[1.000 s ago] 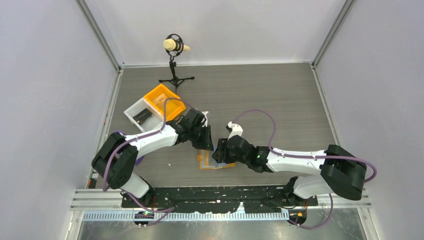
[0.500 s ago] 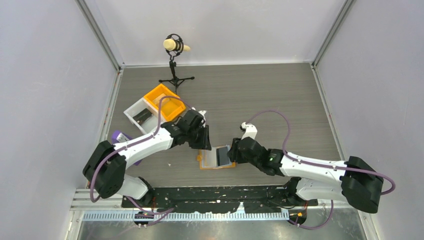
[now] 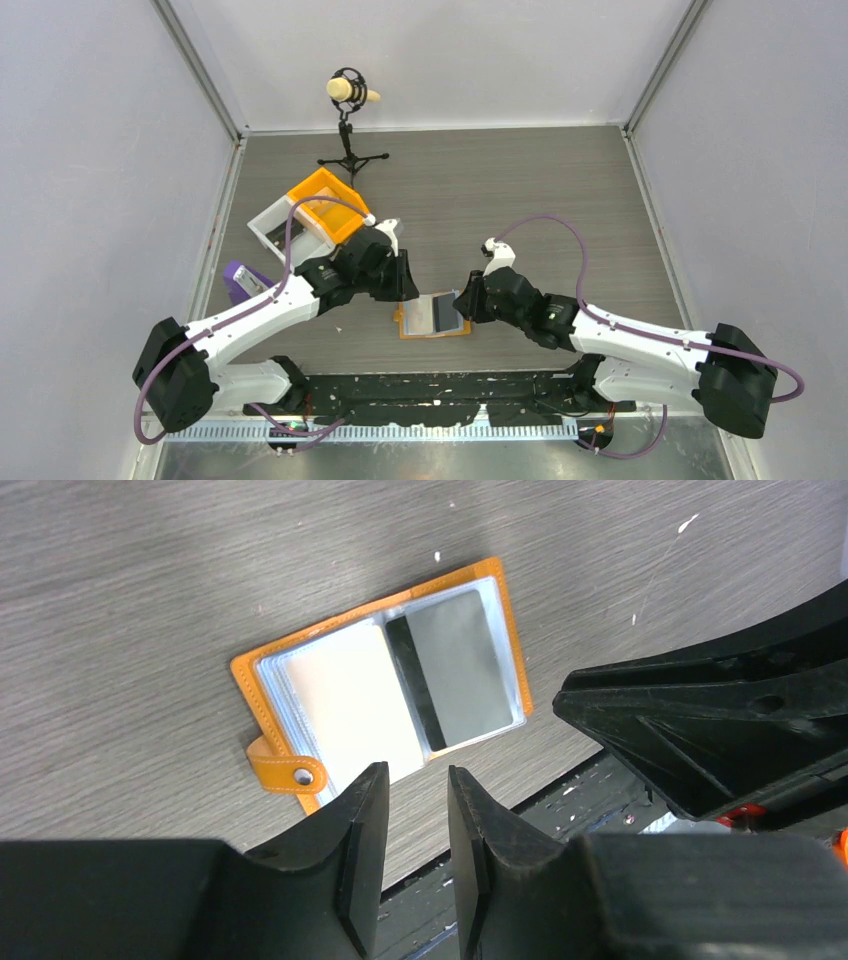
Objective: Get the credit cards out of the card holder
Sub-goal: Remove the credit card from the card holder.
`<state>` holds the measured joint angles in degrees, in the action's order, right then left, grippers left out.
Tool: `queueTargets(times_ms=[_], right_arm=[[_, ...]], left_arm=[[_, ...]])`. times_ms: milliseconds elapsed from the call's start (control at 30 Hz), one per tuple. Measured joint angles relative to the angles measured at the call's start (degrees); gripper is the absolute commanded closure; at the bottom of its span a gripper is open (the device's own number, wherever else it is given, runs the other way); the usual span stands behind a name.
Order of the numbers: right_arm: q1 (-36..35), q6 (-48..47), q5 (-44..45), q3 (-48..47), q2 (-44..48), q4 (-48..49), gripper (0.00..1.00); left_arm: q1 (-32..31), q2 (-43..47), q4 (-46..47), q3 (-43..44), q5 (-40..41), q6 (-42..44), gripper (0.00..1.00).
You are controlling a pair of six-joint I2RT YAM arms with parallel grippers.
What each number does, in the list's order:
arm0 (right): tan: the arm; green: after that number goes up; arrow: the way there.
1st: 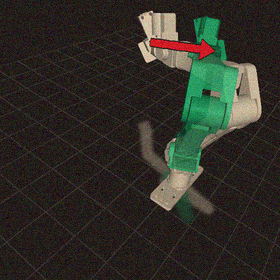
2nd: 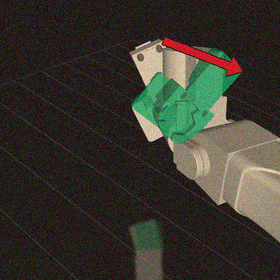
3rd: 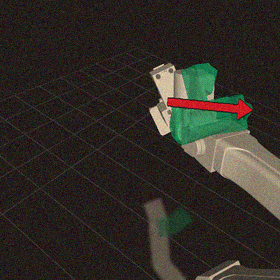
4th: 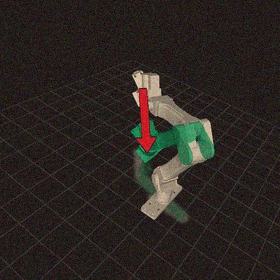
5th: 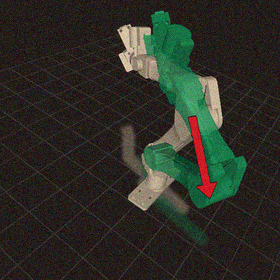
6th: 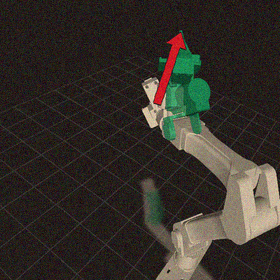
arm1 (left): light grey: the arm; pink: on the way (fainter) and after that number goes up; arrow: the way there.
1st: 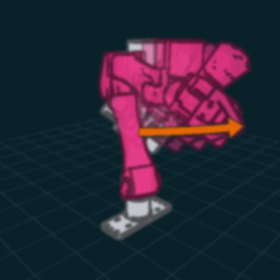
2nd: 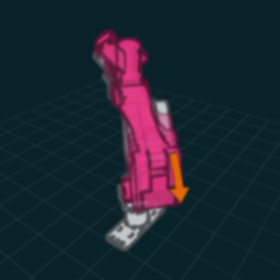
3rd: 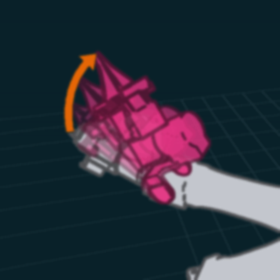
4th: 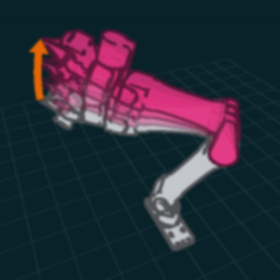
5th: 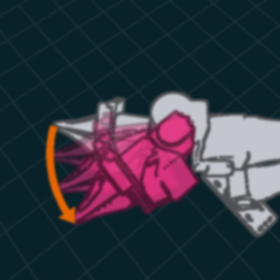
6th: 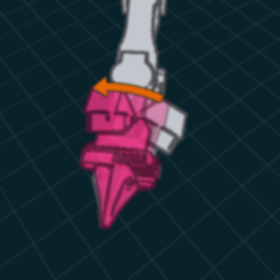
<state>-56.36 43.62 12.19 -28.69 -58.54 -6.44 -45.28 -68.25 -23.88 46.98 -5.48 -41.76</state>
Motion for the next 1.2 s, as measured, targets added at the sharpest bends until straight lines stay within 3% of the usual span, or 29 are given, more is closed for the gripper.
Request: queueTargets(times_ms=[467,800,1200], right_arm=[[5.9,0.6,-14.3,-0.1,-16.3,12.9,0.76],[7.3,3.3,-15.7,7.0,-16.9,20.6,0.76],[8.6,1.9,-15.5,7.6,-12.2,16.4,0.76]], left_arm=[[0.0,2.1,5.6,-7.5,-0.9,-3.5,0.7],[-1.5,-4.1,13.0,-8.2,-2.3,-4.6,0.7],[-2.3,-10.0,19.8,-8.3,-2.1,-5.0,0.65]])
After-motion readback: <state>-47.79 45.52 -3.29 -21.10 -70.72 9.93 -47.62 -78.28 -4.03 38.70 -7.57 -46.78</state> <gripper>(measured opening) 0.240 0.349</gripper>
